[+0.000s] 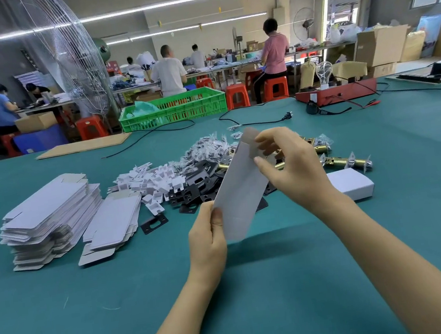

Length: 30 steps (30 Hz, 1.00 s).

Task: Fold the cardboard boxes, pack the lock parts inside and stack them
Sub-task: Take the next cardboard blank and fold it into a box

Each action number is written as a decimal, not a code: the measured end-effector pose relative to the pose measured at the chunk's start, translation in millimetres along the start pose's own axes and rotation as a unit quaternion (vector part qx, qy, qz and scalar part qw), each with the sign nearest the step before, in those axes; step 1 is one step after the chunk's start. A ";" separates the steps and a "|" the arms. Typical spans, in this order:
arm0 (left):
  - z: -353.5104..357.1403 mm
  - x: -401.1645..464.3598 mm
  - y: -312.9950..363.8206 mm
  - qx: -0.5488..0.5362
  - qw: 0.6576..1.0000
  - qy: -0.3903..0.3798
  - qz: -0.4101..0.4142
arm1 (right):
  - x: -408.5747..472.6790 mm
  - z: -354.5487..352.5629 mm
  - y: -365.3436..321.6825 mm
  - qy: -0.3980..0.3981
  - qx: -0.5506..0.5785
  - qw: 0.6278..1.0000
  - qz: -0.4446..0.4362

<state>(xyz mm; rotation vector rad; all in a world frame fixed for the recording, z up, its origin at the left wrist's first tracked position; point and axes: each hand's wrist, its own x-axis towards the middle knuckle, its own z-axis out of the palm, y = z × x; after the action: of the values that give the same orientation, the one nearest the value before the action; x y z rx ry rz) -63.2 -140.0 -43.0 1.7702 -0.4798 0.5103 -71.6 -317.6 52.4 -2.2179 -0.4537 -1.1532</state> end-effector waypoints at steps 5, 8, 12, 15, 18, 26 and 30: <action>0.7 -0.5 4.7 0.014 0.999 0.022 0.040 | 2.4 -2.8 -2.8 -0.061 -0.015 0.998 -0.006; -0.5 0.7 2.4 0.016 0.998 0.039 0.043 | 2.3 -2.3 -5.0 -0.075 -0.005 0.997 0.023; -0.8 1.8 -1.0 0.017 0.998 0.051 0.027 | 2.9 -2.7 -7.0 -0.105 -0.003 0.993 0.047; -1.3 1.5 -1.8 0.028 0.998 0.058 0.026 | 3.0 -1.4 -9.4 -0.124 -0.012 0.990 0.069; 0.0 1.1 -2.6 0.050 0.996 0.069 0.028 | 3.0 1.4 -14.6 -0.123 -0.027 0.987 0.099; 0.6 4.2 0.3 0.142 0.984 0.102 0.043 | -2.0 7.2 -22.3 -0.185 -0.038 0.972 0.140; 0.3 4.5 -3.3 0.369 0.914 0.128 0.112 | -3.7 10.0 -27.2 -0.181 0.019 0.966 0.181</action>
<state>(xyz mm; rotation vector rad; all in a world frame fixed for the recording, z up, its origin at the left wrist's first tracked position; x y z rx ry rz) -57.7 -139.8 -43.1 2.3258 -0.3181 1.1893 -82.2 -290.5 54.3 -2.3574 -0.1966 -0.5469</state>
